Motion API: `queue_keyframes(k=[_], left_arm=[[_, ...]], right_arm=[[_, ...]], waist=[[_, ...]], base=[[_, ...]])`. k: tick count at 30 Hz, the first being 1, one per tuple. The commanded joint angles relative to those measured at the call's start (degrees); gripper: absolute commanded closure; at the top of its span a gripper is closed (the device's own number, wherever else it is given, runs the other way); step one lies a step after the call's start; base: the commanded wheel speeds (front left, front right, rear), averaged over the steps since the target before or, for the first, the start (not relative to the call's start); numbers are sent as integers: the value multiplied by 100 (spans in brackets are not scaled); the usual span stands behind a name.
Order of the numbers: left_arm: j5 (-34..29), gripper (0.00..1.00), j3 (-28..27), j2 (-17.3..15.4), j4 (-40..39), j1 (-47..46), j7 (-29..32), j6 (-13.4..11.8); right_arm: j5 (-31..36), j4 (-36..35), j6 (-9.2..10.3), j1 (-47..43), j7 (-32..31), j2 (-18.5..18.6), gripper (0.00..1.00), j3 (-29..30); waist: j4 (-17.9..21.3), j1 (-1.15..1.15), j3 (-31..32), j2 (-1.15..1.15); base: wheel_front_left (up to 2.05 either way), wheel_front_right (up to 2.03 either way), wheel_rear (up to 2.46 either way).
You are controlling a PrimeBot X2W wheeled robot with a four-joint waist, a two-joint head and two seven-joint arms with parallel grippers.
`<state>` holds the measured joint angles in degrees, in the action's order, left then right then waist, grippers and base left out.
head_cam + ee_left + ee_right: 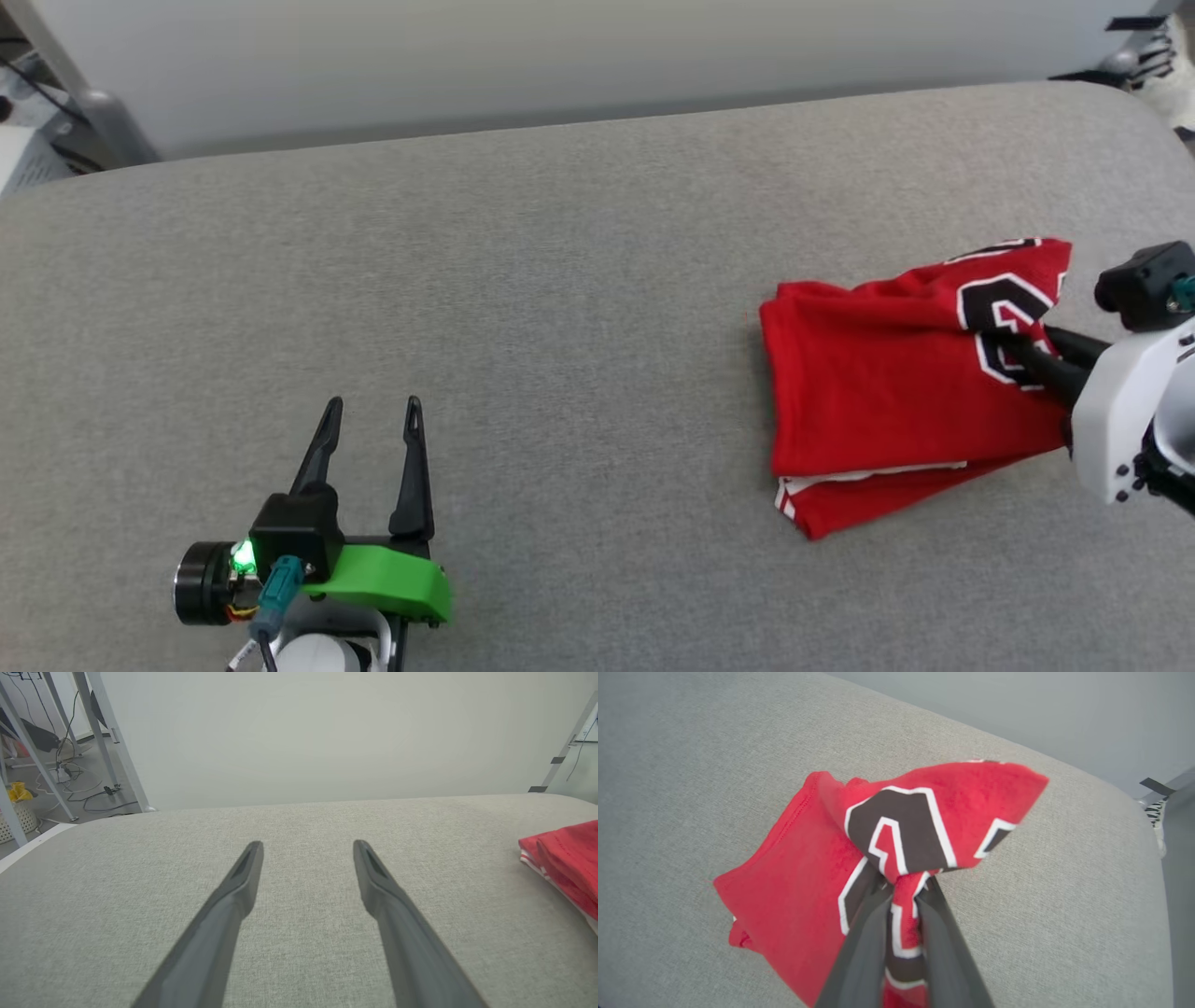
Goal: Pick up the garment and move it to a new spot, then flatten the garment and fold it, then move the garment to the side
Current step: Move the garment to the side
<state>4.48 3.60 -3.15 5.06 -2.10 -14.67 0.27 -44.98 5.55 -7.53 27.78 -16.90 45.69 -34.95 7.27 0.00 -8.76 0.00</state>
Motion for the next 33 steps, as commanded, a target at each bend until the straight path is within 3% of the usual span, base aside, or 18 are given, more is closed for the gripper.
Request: queue_keyframes(k=[1, 7, 19, 25, 33], left_arm=[[-66, 0, -29, -16, -51, -113, -33, 8], [-154, 0, -104, -101, -297, -383, -33, 9], [-261, 0, -177, -316, -655, -953, -33, 65], [-286, 0, -177, -347, -785, -1071, -33, 45], [-275, 0, -177, -351, -830, -1104, -33, 23]], right_arm=[[-8, 31, 4, 169, 0, 56, 100, 66], [1, 488, 4, 536, 51, 327, 100, 392], [575, 1895, 4, 1454, 208, 786, 100, 844], [798, 2645, 4, 1855, 307, 805, 100, 1023], [1026, 3478, 4, 2248, 794, 489, 98, 1172]], waist=[[375, 0, -345, 0], [555, 0, -996, 0], [487, 0, -2003, 0], [437, 0, -2204, 0], [370, 0, -2206, 0]], base=[[0, 0, 0], [0, 0, 0], [0, 0, 0], [0, 0, 0], [0, 0, 0]])
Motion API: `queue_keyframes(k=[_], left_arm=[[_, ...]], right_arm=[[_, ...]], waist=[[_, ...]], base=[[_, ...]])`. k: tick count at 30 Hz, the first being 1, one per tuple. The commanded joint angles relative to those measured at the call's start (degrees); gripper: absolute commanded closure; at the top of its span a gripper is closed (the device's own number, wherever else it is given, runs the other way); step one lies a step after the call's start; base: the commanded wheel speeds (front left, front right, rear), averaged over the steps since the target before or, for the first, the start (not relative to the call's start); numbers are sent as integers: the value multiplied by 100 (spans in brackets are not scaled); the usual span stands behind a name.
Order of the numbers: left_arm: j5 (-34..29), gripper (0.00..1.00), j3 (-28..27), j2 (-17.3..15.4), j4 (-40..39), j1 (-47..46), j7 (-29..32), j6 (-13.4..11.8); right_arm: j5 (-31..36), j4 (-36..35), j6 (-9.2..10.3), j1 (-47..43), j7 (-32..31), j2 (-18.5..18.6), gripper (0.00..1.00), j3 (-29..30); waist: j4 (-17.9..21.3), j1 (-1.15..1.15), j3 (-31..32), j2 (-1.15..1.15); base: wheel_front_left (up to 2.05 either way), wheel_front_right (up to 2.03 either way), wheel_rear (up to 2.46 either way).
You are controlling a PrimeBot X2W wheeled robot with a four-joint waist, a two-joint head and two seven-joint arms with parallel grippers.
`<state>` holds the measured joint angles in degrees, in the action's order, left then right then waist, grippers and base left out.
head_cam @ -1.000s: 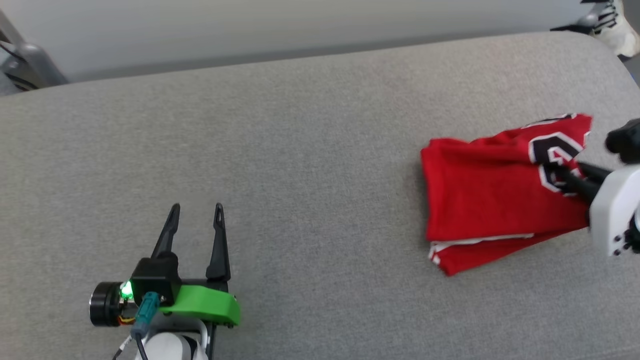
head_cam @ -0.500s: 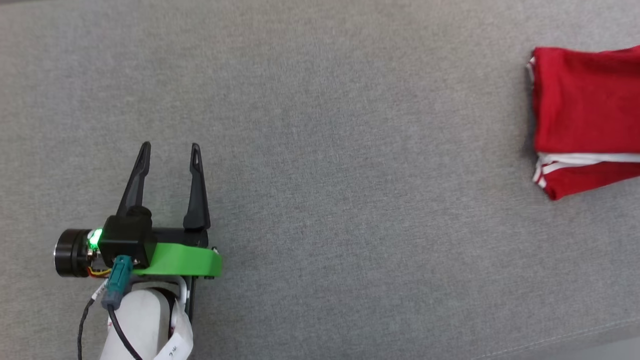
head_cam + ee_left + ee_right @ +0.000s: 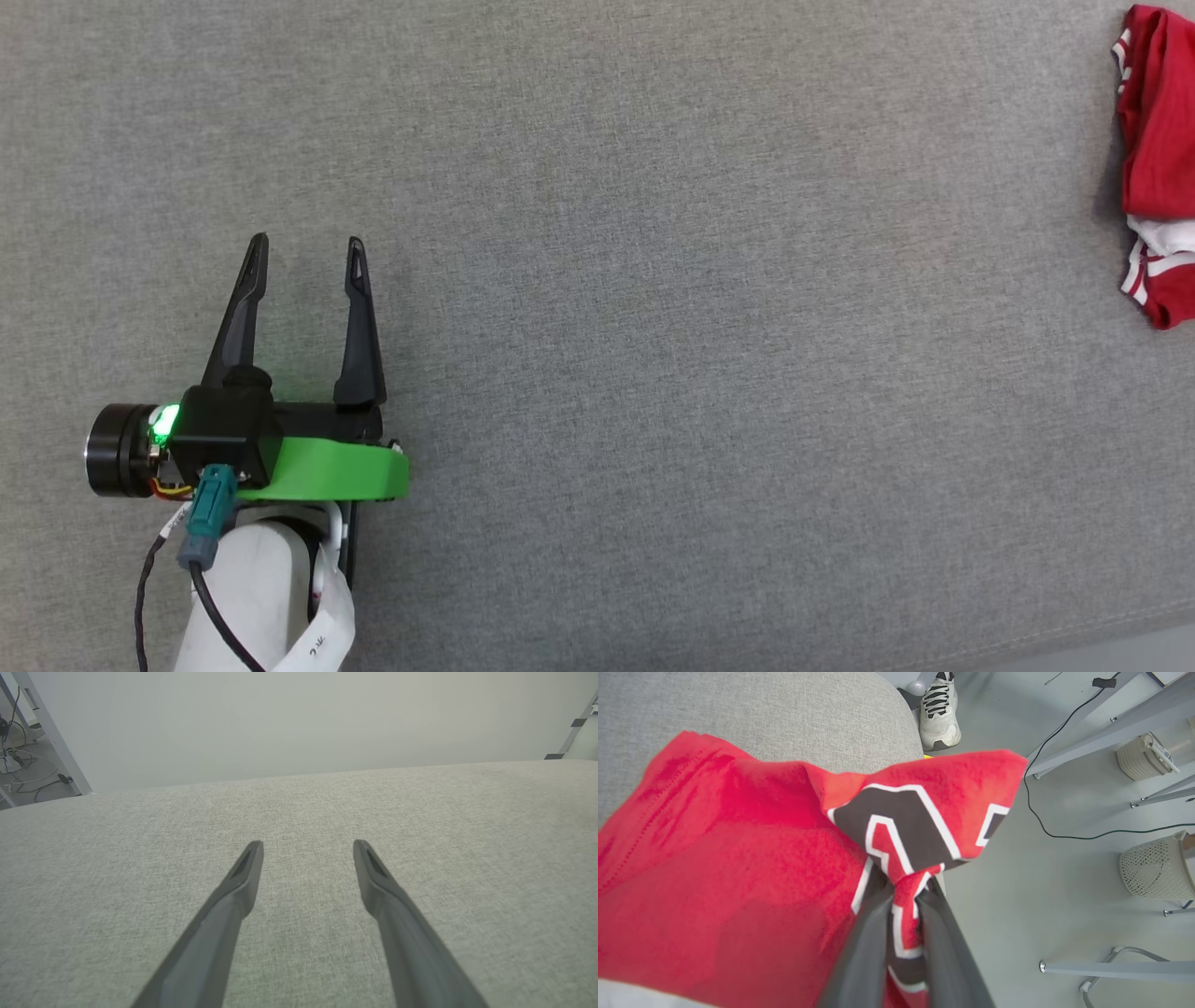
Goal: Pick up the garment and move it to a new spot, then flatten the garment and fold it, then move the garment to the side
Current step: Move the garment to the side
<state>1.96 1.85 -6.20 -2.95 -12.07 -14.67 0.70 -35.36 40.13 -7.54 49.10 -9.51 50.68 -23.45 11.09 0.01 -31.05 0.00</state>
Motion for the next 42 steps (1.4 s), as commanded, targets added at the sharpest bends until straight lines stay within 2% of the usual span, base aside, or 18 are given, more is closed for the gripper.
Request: queue_keyframes(k=[1, 2, 3, 11, 15, 18, 22, 27, 30, 36, 42], left_arm=[[-23, 0, 3, -39, -25, -96, -33, -28], [-21, 0, 8, -33, -20, -84, -33, -34], [-19, 0, 8, -26, -20, -68, -33, -46], [66, 0, 34, 61, 82, 131, -33, -95], [132, 0, 22, 103, 178, 329, -33, -108], [190, 0, -10, 133, 243, 490, -33, -122], [251, 0, -57, 165, 305, 679, -33, -128], [335, 0, -77, 212, 401, 824, -33, -112], [375, 0, -87, 238, 454, 898, -33, -110], [433, 0, -97, 272, 563, 1019, -33, -81], [464, 0, -121, 295, 635, 1129, -33, -76]], right_arm=[[129, 137, 5, 145, 140, -54, 67, 32], [177, 226, 5, 161, 203, -88, 8, 37], [244, 319, 5, 186, 316, -125, 0, 51], [577, 747, 5, 172, 1365, -352, 0, 276], [819, 687, 5, 116, 2063, -493, 0, 404], [1044, 500, 5, 32, 2342, -664, 0, 621], [1492, -121, 5, -254, 2442, -1026, 0, 1137], [2126, -1596, 5, -1076, 2448, -1733, 0, 2082], [2349, -2373, 5, -1637, 2449, -2206, 0, 2389], [2538, -3213, 5, -2490, 2450, -3001, 0, 2375], [2526, -3313, 5, -3212, 2450, -3612, 0, 2156]], waist=[[-25, -1, 57, 0], [-36, -1, 91, 0], [-44, -1, 133, 0], [-216, -1, 682, 0], [-327, -1, 1057, 0], [-412, -1, 1315, 0], [-545, -1, 1619, 0], [-776, -1, 1964, 0], [-898, -1, 2139, 0], [-1071, -1, 2411, 0], [-1153, -1, 2626, 0]], base=[[0, 0, 0], [0, 0, 0], [0, 0, 0], [0, 0, 0], [0, 0, 0], [0, 0, 0], [0, 0, 0], [0, 0, 0], [0, 0, 0], [0, 0, 0], [0, 0, 0]])
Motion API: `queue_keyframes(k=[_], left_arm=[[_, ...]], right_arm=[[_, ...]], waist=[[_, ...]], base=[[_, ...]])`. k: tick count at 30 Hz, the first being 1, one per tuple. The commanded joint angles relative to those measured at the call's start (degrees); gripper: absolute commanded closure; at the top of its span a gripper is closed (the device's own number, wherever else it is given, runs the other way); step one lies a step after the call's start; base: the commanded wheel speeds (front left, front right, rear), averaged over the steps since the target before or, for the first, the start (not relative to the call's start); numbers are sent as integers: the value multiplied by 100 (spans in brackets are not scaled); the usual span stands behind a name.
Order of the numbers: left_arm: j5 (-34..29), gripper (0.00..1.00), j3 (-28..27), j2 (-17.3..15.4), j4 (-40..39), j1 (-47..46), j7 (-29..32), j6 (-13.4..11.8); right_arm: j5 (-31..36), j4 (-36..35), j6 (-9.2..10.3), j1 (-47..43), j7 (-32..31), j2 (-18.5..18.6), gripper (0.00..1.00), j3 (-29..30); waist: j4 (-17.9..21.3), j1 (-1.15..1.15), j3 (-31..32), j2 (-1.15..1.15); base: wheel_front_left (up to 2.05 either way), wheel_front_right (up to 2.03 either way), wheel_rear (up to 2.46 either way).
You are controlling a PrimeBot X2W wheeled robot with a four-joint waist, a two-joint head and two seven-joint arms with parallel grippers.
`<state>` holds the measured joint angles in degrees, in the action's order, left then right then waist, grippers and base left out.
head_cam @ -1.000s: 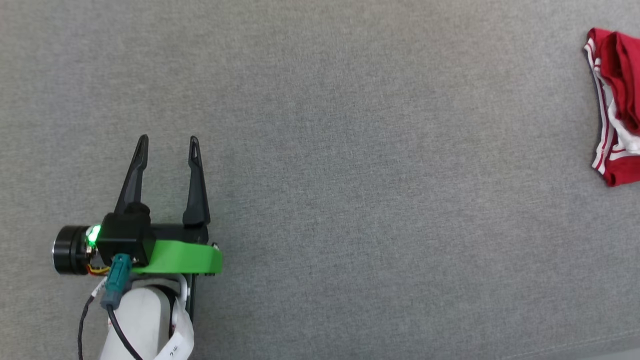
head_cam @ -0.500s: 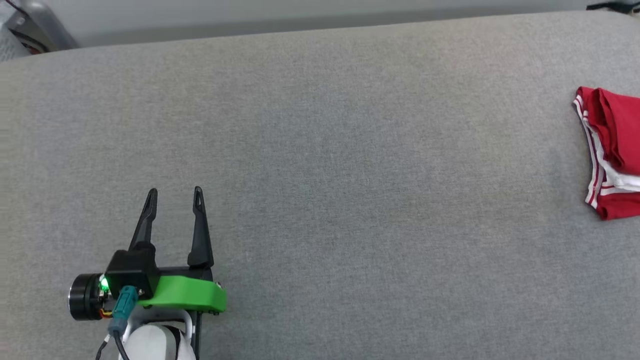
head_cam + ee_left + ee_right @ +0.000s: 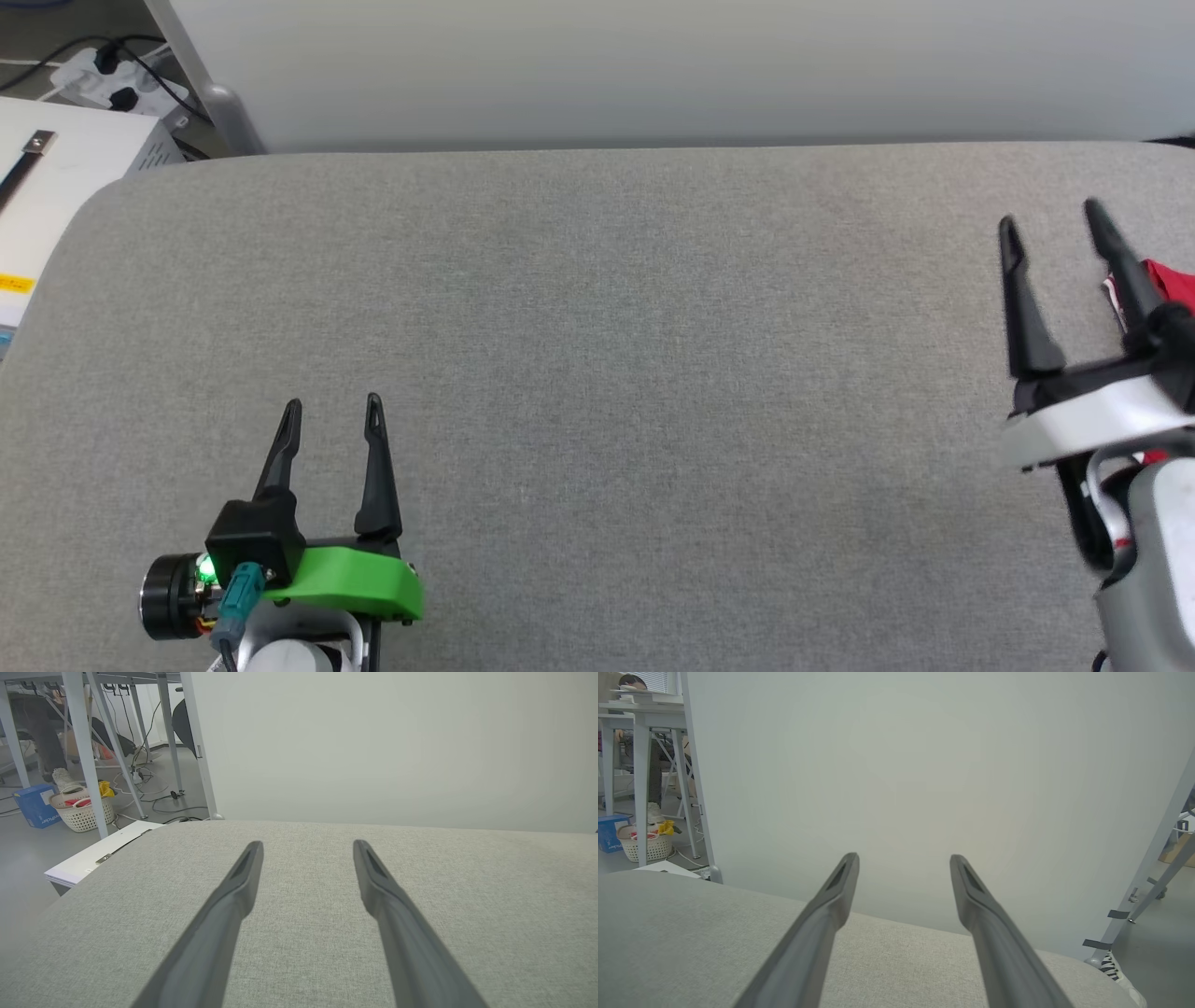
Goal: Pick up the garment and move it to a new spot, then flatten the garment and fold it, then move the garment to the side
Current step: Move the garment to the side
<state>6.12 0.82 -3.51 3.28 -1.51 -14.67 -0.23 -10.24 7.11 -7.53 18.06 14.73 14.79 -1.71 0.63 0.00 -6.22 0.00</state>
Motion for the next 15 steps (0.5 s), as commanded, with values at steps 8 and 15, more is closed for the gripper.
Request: queue_keyframes(k=[8, 15], left_arm=[[84, 0, -40, 43, 38, 296, -33, 56], [75, 0, 41, 50, 87, 425, -33, 175]], right_arm=[[14, 16, 4, -1090, 27, -503, 0, -40], [122, -229, 4, -1754, 27, -746, 0, 140]], waist=[[-118, 0, 391, 0], [-90, 0, 540, 0]], base=[[0, 0, 0], [0, 0, 0]])
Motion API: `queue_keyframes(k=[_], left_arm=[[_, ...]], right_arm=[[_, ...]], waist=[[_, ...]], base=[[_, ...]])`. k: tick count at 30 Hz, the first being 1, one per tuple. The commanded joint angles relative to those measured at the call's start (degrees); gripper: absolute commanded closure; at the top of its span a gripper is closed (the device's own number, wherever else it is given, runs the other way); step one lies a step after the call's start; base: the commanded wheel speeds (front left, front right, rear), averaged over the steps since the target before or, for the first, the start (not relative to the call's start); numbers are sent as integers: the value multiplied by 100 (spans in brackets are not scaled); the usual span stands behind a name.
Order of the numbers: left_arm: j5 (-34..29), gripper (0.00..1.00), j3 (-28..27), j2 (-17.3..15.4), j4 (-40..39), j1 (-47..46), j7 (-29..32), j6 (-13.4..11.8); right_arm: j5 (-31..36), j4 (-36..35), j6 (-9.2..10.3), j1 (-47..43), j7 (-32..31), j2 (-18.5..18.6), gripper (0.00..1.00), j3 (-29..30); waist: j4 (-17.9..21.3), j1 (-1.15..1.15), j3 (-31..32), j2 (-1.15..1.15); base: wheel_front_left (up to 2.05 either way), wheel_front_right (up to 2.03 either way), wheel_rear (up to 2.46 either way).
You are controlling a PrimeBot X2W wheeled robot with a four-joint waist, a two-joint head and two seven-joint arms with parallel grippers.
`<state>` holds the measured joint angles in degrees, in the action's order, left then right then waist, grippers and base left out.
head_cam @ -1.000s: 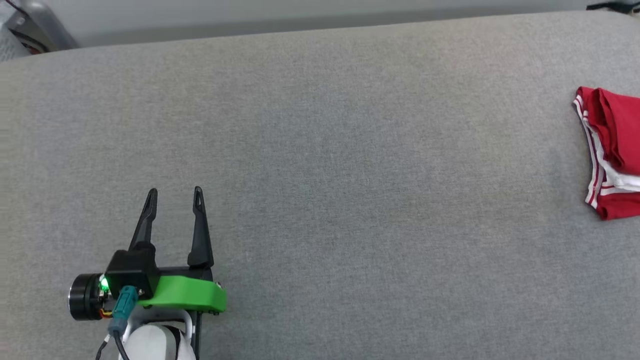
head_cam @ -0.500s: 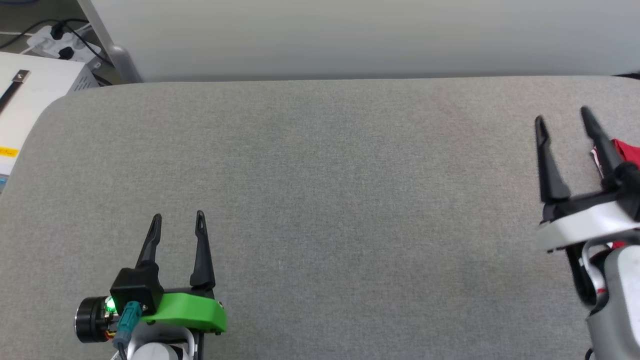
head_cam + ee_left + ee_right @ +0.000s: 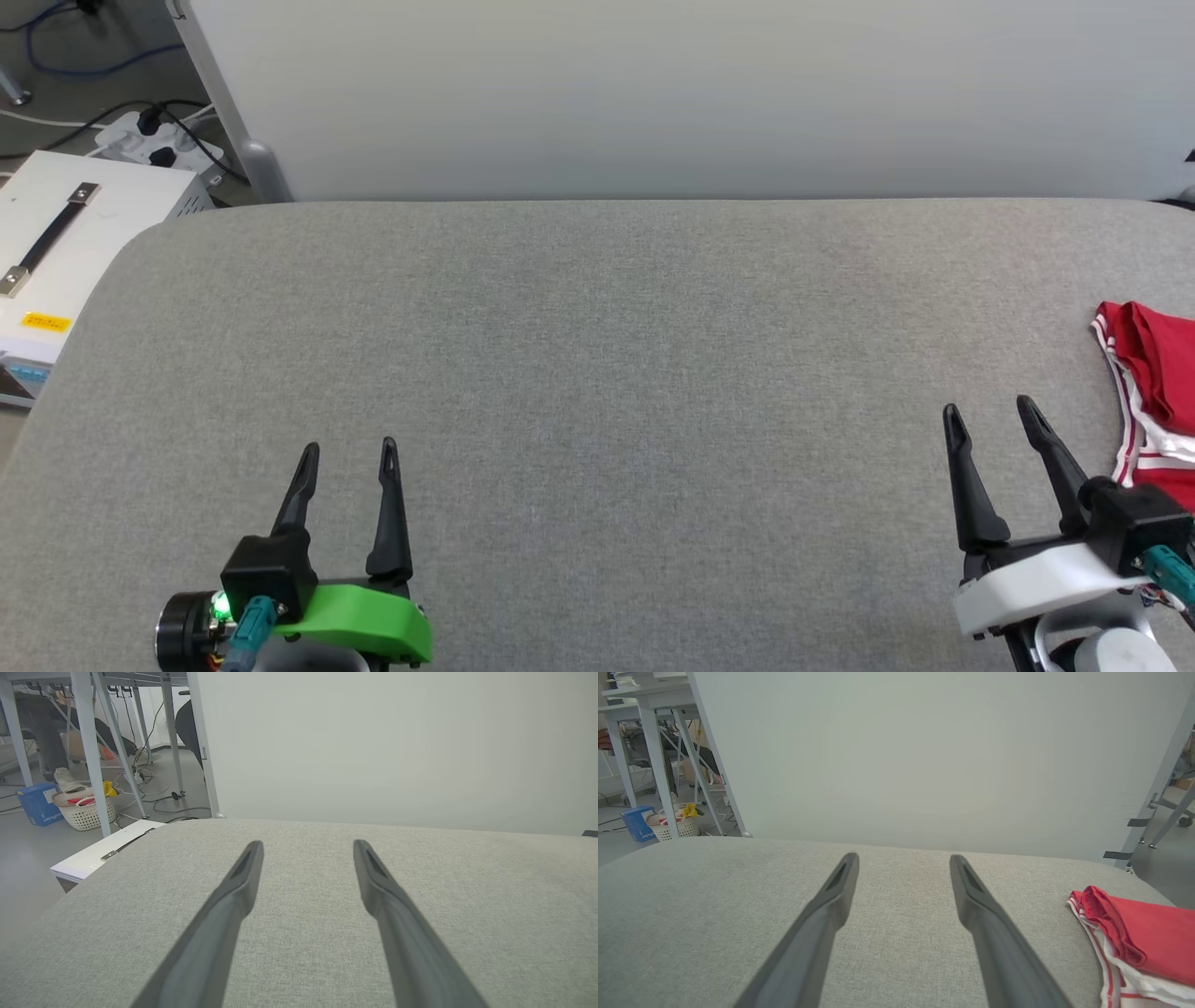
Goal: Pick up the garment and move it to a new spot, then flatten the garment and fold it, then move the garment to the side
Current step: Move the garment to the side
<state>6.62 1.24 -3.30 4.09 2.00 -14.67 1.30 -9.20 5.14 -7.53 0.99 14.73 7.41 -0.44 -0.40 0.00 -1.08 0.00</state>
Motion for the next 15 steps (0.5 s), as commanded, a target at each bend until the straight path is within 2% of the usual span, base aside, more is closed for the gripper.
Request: queue_keyframes(k=[1, 15], left_arm=[[24, 0, 11, 30, 12, 91, -33, 24], [47, 0, 131, 38, 57, 320, -33, 37]], right_arm=[[21, -66, 4, -141, 27, -41, 0, 39], [-60, -310, 4, -801, 27, -252, 0, 184]], waist=[[19, 0, 49, 0], [66, 0, 289, 0]], base=[[0, 0, 0], [0, 0, 0]])
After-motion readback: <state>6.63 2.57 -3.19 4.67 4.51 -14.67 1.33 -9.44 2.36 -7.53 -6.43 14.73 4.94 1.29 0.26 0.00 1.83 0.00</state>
